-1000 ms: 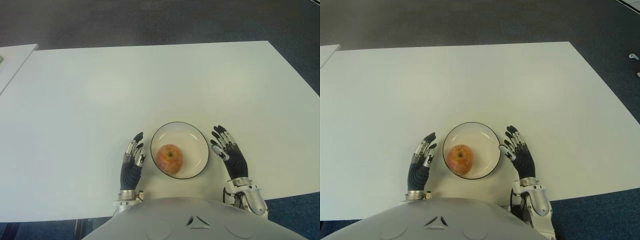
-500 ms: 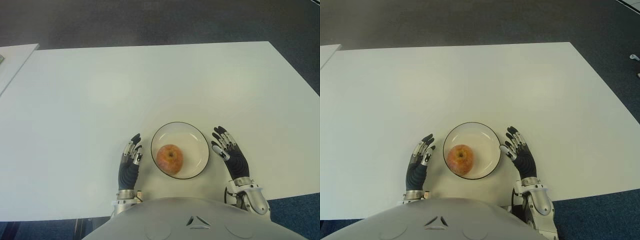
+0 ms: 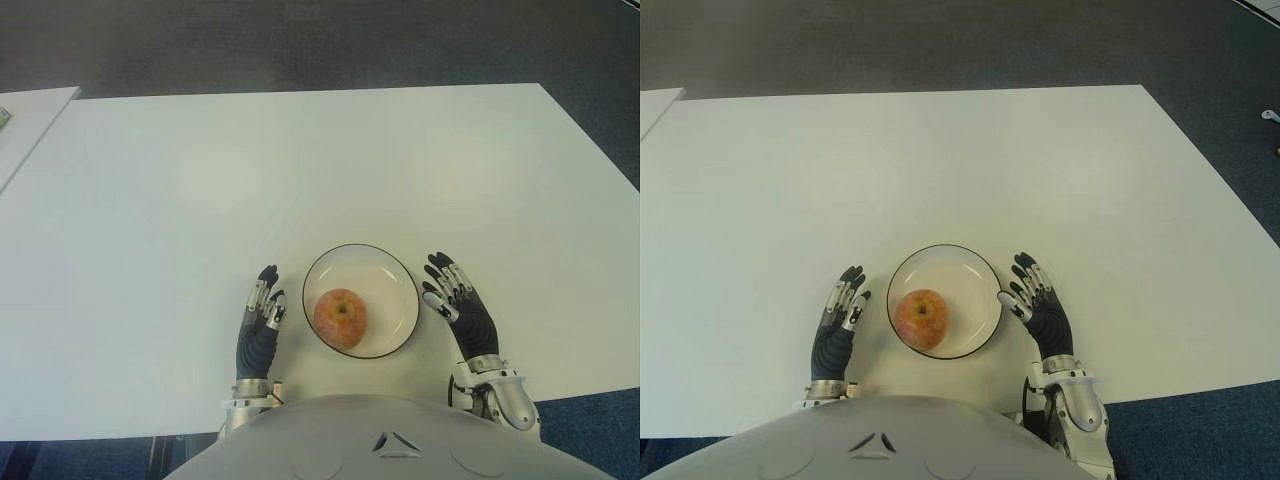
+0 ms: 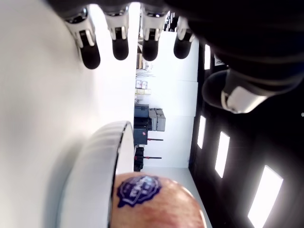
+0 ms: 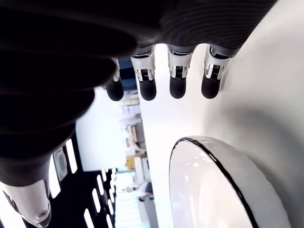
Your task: Put the apples into the plate.
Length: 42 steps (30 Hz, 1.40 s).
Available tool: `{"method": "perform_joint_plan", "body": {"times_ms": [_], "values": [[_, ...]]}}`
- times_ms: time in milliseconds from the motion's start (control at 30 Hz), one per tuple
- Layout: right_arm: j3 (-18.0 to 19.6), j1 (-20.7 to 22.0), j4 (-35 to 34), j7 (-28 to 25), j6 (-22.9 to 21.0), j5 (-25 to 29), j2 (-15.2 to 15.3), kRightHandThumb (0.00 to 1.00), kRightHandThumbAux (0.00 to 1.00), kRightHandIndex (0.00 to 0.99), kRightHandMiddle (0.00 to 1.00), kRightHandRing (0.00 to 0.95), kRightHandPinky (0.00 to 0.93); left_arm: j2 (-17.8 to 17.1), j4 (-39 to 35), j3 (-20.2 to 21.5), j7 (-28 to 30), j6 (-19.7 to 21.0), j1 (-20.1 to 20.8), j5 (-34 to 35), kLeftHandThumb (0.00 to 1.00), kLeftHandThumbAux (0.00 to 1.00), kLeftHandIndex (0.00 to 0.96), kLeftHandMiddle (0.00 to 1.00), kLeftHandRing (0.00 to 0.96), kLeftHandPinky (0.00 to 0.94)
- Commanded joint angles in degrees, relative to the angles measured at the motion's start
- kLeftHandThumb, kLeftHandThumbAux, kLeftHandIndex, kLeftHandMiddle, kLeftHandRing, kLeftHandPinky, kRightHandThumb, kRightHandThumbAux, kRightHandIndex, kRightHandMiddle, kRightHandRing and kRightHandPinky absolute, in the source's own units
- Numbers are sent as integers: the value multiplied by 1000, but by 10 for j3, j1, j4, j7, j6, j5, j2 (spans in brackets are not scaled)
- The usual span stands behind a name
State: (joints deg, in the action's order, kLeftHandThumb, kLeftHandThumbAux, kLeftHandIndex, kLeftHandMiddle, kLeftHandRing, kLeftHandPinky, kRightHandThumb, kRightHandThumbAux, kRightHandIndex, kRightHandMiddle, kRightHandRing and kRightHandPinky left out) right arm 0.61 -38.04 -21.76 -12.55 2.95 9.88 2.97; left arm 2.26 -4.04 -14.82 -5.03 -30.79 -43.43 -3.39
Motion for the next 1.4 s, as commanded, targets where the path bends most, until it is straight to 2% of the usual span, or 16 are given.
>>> {"method": "perform_joint_plan", "body": {"times_ms": [33,333,600,900,1033,1400], "values": [[-1,-15,12,-6,13,10,-1,232,646,32,38,0,18,-3,-12,-7,8,33,-13,-1,20,438,38,59,64,110],[-12,-6,41,-14,52,6,-3,254,630,29,44,0,1,-10,-51,-7,26,77,-29,22,21,461,35,55,66,111],[-18,0,56,-14,66,6,-4,274,624,33,47,0,0,-11,-73,-2,24,100,-36,18,12,450,39,56,60,90],[-20,-4,67,-9,75,4,-8,260,642,28,43,0,0,-15,-69,3,15,82,-33,-10,8,407,91,70,57,106],[-15,1,85,-13,87,9,-7,257,639,29,46,0,0,-14,-66,5,12,74,-33,-17,1,394,79,74,62,119],[-11,19,128,-20,132,9,-7,258,638,37,65,1,0,-11,-57,6,5,47,-28,-33,0,402,77,56,38,75]]}}
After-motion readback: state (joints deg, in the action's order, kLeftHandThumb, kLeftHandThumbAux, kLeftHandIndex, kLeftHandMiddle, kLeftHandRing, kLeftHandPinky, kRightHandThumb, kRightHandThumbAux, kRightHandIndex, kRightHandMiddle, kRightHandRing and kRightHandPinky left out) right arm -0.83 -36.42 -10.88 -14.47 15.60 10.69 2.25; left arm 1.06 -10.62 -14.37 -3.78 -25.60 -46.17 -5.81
